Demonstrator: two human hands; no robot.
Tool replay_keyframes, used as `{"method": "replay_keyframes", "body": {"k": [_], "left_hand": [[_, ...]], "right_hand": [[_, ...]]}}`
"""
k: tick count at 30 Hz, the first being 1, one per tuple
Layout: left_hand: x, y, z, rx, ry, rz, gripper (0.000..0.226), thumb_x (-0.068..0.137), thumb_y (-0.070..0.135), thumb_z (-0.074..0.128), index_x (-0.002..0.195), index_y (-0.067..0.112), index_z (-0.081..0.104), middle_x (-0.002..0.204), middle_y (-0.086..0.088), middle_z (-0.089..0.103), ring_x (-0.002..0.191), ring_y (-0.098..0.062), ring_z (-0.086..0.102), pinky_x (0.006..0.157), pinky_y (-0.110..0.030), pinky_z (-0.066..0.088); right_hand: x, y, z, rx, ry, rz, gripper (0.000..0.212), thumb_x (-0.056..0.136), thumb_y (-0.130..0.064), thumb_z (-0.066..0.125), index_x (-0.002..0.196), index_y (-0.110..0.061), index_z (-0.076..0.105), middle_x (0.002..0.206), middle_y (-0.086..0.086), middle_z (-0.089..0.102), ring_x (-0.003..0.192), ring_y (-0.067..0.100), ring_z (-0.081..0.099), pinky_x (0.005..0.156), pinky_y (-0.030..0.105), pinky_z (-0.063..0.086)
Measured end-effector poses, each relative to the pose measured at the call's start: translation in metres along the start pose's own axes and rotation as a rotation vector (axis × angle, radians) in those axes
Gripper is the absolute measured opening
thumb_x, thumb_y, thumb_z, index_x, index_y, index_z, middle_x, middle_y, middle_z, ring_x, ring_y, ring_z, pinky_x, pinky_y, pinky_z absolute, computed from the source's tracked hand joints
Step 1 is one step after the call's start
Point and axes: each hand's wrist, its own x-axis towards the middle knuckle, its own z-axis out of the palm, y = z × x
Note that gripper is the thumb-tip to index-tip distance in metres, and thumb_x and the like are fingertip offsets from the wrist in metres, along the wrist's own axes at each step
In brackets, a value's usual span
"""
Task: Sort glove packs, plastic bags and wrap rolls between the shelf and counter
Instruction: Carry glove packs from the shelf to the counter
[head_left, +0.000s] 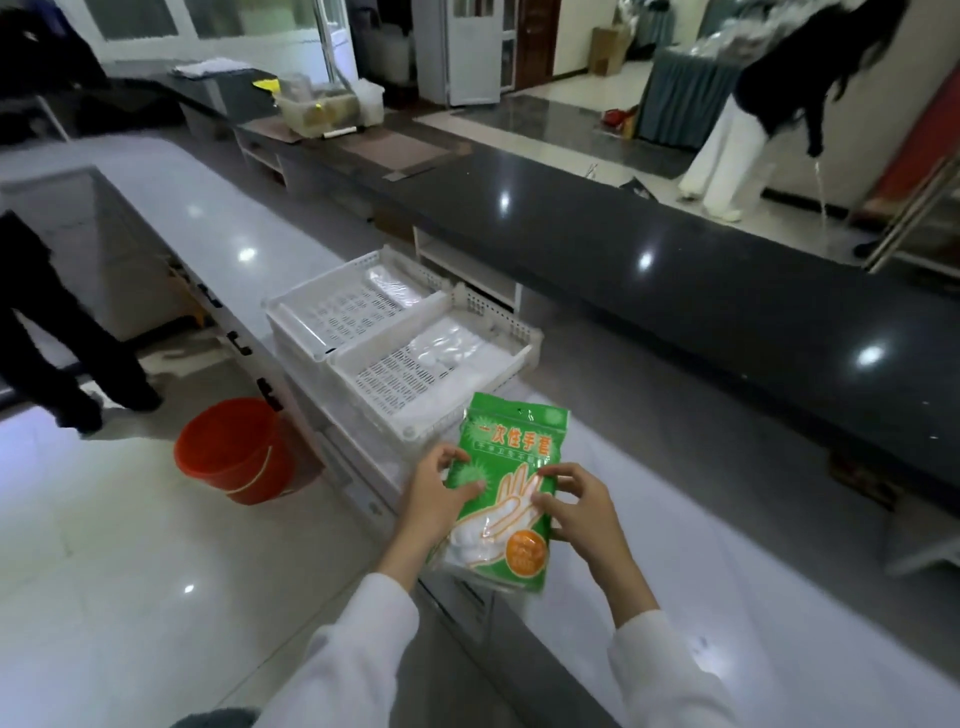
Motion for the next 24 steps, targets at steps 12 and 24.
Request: {"method": "replay_keyframes", "body": {"k": [12, 24], "left_hand": [[0.127, -0.004, 0.034, 0.129, -0.261, 0.045, 0.037, 0.080, 0.005, 0.085, 0.105, 0.024, 0.065, 0.111, 0.008, 0.068, 0.110, -0.016, 0.064, 0.093, -0.033, 0.056], [0.169, -0.028, 0.048, 0.349, -0.468, 0.030, 0.032, 0.087, 0.021, 0.072, 0.111, 0.039, 0.063, 0.118, 0.010, 0.066, 0.107, -0.017, 0.064, 0.096, -0.039, 0.054]], "right_hand": [[0.080, 0.013, 0.021, 0.047, 0.375, 0.109, 0.030, 0.089, 0.007, 0.071, 0.105, -0.018, 0.070, 0.118, 0.009, 0.070, 0.097, 0.028, 0.074, 0.071, 0.056, 0.065], [0.116, 0.028, 0.050, -0.036, 0.524, 0.240, 0.034, 0.084, 0.008, 0.076, 0.096, -0.023, 0.070, 0.101, -0.015, 0.067, 0.109, 0.020, 0.069, 0.092, 0.047, 0.063]]}}
